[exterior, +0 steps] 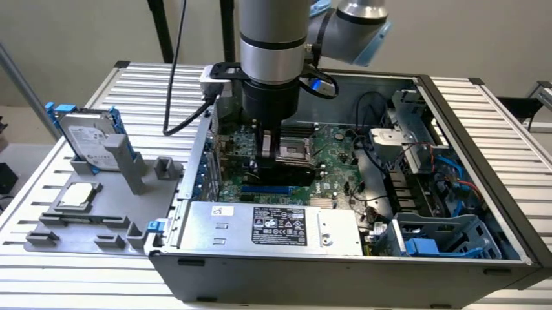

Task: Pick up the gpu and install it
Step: 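Insert the gpu into the slot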

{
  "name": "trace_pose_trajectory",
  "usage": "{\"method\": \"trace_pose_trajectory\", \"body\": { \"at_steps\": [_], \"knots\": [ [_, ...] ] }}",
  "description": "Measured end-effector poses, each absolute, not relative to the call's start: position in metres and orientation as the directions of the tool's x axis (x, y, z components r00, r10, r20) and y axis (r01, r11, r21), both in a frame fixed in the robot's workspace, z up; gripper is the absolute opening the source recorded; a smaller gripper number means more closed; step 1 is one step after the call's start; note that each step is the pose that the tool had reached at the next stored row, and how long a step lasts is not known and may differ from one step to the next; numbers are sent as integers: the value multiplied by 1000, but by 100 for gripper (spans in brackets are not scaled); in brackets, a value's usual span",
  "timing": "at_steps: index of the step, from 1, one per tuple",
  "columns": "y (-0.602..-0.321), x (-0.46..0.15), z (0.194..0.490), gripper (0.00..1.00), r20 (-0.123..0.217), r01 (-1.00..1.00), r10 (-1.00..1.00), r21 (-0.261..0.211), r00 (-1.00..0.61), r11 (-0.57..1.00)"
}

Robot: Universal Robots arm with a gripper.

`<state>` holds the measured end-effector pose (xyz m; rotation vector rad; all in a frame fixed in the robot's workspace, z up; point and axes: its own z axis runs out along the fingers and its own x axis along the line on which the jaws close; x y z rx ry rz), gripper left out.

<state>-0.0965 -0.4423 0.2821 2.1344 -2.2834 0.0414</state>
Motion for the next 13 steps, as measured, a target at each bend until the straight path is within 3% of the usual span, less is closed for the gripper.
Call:
{"method": "trace_pose_trajectory", "body": {
  "at_steps": [13],
  "knots": [
    [-442, -100, 272, 27, 5, -998, -998, -7, -63, 62]
  ]
}}
